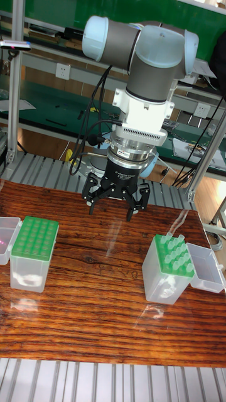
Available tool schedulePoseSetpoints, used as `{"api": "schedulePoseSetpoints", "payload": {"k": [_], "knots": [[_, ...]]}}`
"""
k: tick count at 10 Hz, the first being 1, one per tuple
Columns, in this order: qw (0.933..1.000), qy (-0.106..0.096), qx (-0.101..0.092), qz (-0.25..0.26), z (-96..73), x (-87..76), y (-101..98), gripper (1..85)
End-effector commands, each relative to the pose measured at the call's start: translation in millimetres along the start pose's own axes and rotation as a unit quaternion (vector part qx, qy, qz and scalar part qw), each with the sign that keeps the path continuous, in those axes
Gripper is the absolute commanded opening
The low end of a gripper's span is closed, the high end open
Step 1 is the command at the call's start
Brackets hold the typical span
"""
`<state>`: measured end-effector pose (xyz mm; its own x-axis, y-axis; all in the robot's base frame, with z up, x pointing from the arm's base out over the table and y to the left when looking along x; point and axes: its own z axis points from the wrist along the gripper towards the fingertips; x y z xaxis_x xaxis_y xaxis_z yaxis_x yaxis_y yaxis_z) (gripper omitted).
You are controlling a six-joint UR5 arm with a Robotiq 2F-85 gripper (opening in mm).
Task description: Transfer all large pipette tips from one holder to another
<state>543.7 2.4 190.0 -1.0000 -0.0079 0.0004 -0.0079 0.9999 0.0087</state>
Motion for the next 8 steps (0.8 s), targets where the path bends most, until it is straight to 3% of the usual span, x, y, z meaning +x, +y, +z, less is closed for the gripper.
{"api": "schedulePoseSetpoints", "payload": {"k": [1,4,8], "knots": [[0.9911,-0.129,0.025,0.019,-9.0,-66.2,-12.1,1.0],[0.9866,-0.156,0.027,0.039,-3.7,-72.2,-3.7,1.0],[0.9889,-0.144,0.029,0.020,-2.4,-67.0,-4.9,1.0]]}}
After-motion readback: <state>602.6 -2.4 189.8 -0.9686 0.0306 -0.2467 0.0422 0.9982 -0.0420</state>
